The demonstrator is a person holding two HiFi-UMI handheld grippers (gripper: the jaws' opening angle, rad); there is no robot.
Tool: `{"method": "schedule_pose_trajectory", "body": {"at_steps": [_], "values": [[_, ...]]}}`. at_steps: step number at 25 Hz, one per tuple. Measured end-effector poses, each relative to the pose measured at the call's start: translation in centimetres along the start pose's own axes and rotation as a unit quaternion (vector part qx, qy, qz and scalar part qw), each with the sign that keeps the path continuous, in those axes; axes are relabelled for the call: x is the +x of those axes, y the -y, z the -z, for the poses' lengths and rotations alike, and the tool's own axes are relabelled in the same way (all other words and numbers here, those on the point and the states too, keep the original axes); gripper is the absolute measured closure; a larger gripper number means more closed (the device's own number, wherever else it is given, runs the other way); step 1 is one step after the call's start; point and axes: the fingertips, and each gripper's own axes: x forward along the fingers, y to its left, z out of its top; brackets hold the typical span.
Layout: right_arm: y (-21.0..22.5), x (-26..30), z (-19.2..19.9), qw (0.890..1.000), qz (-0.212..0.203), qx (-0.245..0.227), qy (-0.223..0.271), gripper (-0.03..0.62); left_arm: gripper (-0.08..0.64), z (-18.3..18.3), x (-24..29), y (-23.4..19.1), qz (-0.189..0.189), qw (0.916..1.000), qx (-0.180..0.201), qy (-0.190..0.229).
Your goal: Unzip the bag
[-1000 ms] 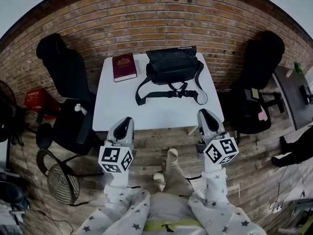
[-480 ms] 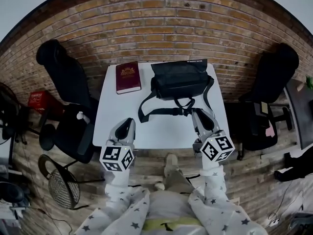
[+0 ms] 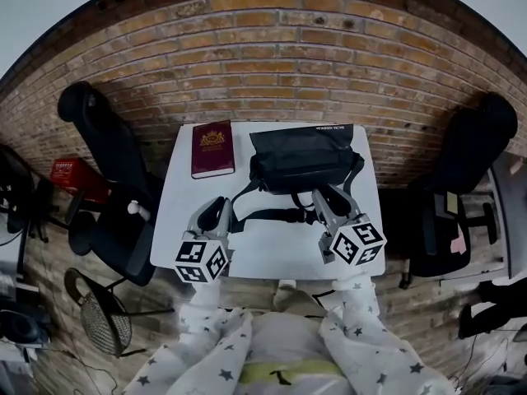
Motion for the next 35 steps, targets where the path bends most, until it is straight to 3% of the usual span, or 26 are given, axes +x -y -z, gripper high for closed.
{"method": "schedule_pose_trajectory", "body": {"at_steps": [18, 28, 35], "values": [[-0.7, 7.9, 5.4, 0.995, -0.067, 0.031, -0.073, 0.447, 0.464, 0.6, 9.1, -2.4, 0.024, 0.9991, -0.006, -0.035], [-2.8, 11.9, 11.5, 0.984, -0.091, 0.078, -0.131, 0.414, 0.381, 1.2, 15.1, -2.8, 0.114, 0.9913, -0.001, -0.066], [-4.0, 13.6, 15.2, 0.976, -0.100, 0.104, -0.163, 0.414, 0.351, 1.5, 17.3, -1.7, 0.194, 0.9788, -0.003, -0.067]]}}
